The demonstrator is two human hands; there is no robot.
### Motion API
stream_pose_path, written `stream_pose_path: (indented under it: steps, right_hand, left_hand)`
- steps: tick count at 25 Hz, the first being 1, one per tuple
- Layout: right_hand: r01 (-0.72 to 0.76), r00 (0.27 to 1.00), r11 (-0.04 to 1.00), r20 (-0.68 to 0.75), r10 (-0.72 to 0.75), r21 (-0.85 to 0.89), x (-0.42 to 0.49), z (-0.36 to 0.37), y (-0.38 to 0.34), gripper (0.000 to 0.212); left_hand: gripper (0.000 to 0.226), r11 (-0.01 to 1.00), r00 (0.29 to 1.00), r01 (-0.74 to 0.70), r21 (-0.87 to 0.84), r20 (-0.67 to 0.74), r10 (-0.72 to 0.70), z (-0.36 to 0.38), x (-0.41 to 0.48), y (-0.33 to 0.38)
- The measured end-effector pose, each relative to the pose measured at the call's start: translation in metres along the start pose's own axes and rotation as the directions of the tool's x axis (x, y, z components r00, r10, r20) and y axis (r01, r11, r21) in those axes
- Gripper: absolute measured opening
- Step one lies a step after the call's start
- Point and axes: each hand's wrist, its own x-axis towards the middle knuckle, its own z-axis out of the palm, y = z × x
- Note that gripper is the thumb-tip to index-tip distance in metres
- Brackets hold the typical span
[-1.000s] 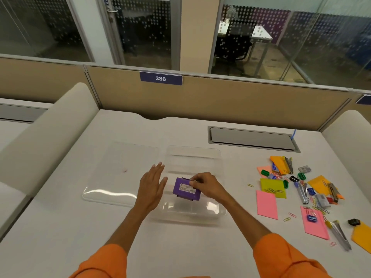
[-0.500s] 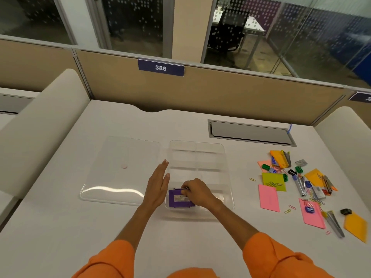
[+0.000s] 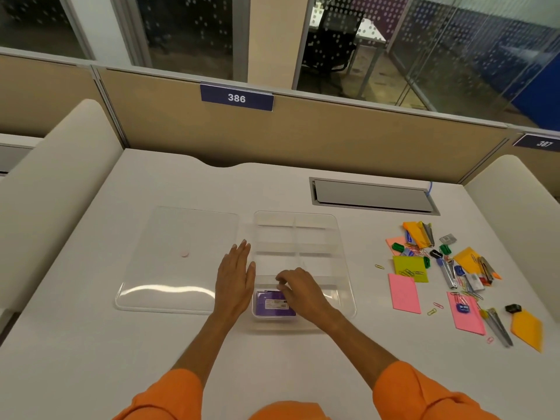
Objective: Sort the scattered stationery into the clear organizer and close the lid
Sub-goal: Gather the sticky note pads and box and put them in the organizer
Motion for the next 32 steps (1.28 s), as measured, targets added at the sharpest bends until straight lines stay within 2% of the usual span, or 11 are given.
stream_pose_path:
  steps: [3,5,8,14,22,27,32]
  right_hand:
    - [0.015,0.974,1.0,-0.228,-0.016,-0.006,-0.006,-0.014,0.011,0.042]
    - [-0.016,0.958,0.997,-0.288,-0.006,-0.074,-0.007,-0.022,0.021,0.06]
    - [-0.076,0.961,0.989,-0.275,0.039,-0.127,-0.008,-0.033,0.035,0.074]
    - [-0.152,0.949,0.984,-0.292,0.118,-0.096,-0.025,-0.054,0.074,0.076]
    - [-0.197,0.919,0.98,-0.347,0.184,-0.002,-0.058,-0.078,0.15,0.064]
    - [-0.234,0.894,0.971,-0.381,0.236,0.052,-0.086,-0.087,0.21,0.076]
    - [-0.298,0.882,0.951,-0.355,0.309,0.086,-0.113,-0.09,0.266,0.081]
  left_hand:
    - [0.058,0.986,0.996,-0.092,0.141,0.008,0.092,-0.001,0.006,0.009]
    - [0.06,0.969,0.991,-0.131,0.208,0.044,0.124,0.002,0.01,0.019]
    - [0.062,0.943,0.985,-0.171,0.286,0.08,0.154,0.009,0.013,0.034]
    - [0.061,0.938,0.972,-0.233,0.257,0.1,0.214,0.033,0.017,0.068]
    - [0.06,0.938,0.959,-0.28,0.205,0.096,0.266,0.08,0.016,0.136]
    - [0.062,0.934,0.949,-0.306,0.184,0.138,0.284,0.124,0.005,0.187]
    - [0.06,0.914,0.914,-0.378,0.151,0.218,0.342,0.17,-0.006,0.227]
